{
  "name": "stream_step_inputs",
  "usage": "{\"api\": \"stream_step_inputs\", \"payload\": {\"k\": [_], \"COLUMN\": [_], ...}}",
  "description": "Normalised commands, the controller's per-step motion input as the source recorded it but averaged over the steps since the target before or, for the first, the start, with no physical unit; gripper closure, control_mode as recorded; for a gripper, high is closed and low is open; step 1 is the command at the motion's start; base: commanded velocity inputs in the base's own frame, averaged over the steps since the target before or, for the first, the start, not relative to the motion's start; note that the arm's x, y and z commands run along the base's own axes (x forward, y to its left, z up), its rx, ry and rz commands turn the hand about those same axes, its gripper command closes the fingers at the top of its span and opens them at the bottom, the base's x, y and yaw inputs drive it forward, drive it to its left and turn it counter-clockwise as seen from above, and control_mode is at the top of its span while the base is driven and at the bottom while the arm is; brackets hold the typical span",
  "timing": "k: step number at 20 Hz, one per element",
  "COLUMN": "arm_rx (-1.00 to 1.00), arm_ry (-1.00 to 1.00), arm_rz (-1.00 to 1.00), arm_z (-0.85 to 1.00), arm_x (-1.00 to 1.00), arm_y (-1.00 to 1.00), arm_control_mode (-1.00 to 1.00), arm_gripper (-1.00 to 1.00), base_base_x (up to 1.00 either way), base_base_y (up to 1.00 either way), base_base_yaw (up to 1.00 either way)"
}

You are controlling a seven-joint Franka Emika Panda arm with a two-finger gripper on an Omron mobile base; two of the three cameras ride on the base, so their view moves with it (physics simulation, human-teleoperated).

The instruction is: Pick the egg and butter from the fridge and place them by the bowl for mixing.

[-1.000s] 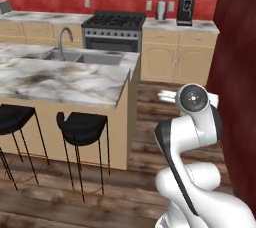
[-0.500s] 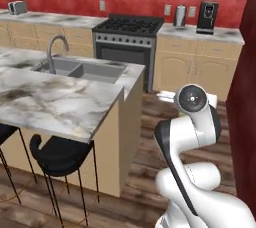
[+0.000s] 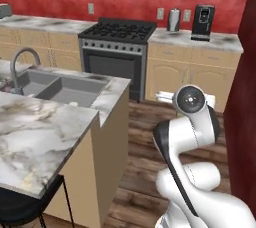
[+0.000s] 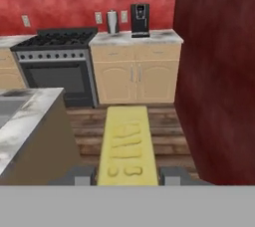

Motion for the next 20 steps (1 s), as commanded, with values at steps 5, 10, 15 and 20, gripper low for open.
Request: {"api": "stream_step_inputs", "payload": {"k": [5, 10, 15, 20], "arm_rx": [0.0, 0.0, 0.0, 0.0], "arm_ry": [0.0, 0.0, 0.0, 0.0], "arm_rz": [0.0, 0.0, 0.0, 0.0], "arm_z": [0.0, 0.0, 0.0, 0.0], "arm_x": [0.0, 0.0, 0.0, 0.0], "arm_y": [0.0, 0.0, 0.0, 0.0], "arm_control_mode": [1.0, 1.0, 1.0, 1.0], "arm_gripper": [1.0, 1.0, 1.0, 1.0], "base_base_x": [1.0, 1.0, 1.0, 1.0], "base_base_y": [-0.98, -0.8, -0.84, -0.12], "base_base_yaw": [0.0, 0.1, 0.05, -0.1]}}
